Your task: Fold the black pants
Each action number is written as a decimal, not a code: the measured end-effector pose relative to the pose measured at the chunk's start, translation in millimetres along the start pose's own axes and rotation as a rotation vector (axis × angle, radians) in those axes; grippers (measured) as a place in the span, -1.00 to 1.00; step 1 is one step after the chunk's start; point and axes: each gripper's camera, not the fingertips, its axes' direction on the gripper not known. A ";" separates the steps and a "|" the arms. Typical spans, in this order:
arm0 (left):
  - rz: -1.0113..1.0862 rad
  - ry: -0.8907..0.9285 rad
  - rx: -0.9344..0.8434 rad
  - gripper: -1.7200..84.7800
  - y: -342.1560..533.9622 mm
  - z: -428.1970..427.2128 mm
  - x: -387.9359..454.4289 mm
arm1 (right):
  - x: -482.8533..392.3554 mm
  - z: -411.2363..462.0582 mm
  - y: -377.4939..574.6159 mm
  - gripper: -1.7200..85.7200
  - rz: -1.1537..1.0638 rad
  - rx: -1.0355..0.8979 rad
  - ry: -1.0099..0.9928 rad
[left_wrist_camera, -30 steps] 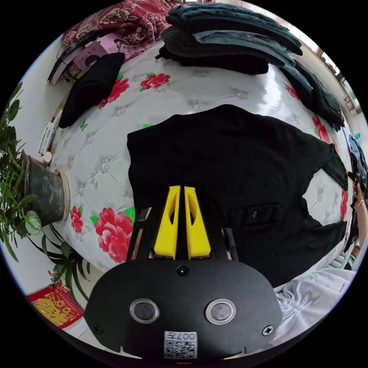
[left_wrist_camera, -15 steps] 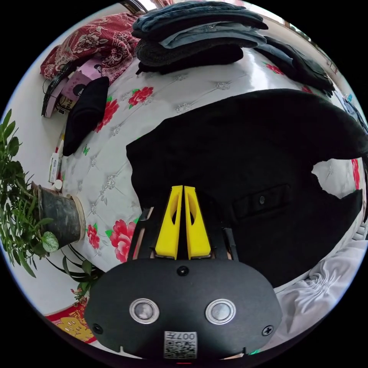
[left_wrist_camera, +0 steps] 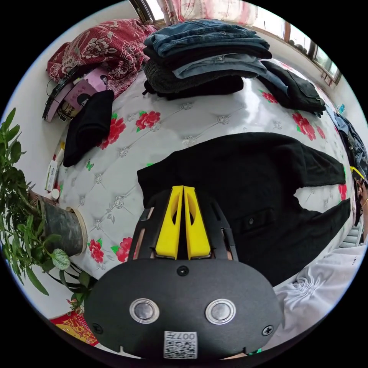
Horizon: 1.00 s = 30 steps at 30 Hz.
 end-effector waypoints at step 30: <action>0.059 0.069 0.007 -0.91 -45.1 39.3 -58.9 | -43.0 77.8 -78.5 -0.86 -0.030 -0.167 0.108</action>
